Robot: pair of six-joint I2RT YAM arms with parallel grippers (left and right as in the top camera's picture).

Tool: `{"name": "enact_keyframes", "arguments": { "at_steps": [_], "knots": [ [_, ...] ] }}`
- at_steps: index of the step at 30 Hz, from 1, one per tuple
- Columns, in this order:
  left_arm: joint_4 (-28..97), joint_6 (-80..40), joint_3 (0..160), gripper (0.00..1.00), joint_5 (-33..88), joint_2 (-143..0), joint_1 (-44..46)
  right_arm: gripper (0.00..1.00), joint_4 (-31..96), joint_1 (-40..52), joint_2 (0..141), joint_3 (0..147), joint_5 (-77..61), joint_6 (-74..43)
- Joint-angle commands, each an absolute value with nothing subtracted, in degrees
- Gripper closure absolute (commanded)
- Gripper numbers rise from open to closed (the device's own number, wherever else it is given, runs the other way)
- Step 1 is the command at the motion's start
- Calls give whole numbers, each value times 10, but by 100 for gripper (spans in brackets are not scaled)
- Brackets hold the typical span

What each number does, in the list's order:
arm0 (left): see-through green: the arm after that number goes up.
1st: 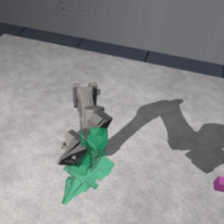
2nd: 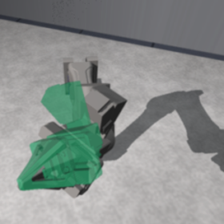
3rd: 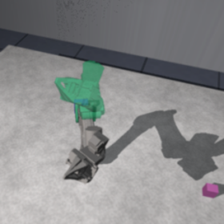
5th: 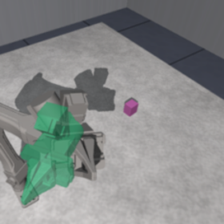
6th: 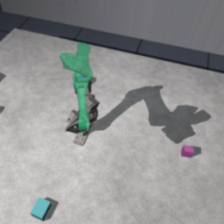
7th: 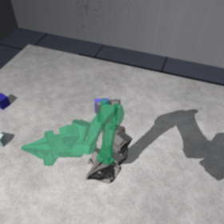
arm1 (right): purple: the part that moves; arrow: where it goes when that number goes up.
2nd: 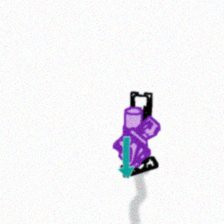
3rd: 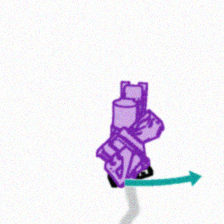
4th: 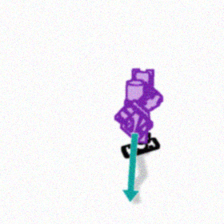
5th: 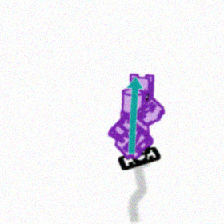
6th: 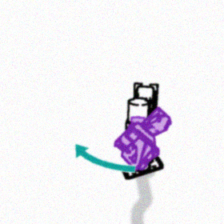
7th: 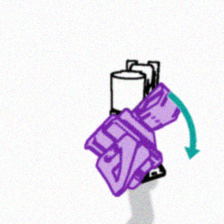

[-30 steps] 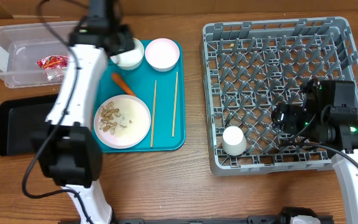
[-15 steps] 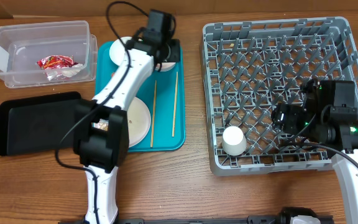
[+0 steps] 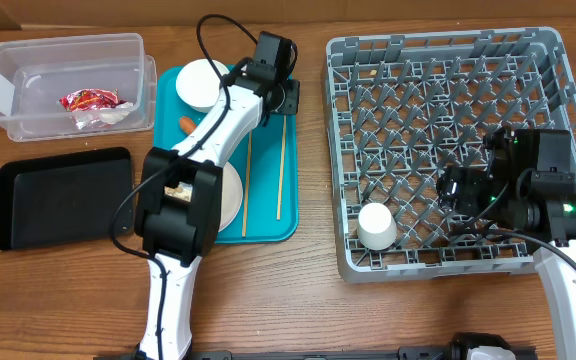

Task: Sort waste into correct bins and load items into the dishwasher
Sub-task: 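Grasp the rim of the pink bowl with the left gripper, then carry the pink bowl right and set it in the rack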

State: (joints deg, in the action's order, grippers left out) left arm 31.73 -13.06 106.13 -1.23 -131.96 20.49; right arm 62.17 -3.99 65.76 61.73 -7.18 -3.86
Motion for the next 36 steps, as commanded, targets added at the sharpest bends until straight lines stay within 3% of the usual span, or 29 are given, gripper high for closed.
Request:
{"name": "enact_keyframes", "arguments": {
  "at_steps": [1,7,25,36],
  "knots": [
    [319,-117,1069,70,-34,-1327,203,9,620,-39,651,631,-69,-41],
    [334,-117,1069,95,-34,-1328,203,9,620,-39,651,631,-69,-41],
    [371,-117,1103,96,-20,-1271,214,9,621,-39,651,631,-69,-41],
    [408,-124,1124,96,219,-1148,225,10,625,-50,641,633,-39,-76]
  ]
}}
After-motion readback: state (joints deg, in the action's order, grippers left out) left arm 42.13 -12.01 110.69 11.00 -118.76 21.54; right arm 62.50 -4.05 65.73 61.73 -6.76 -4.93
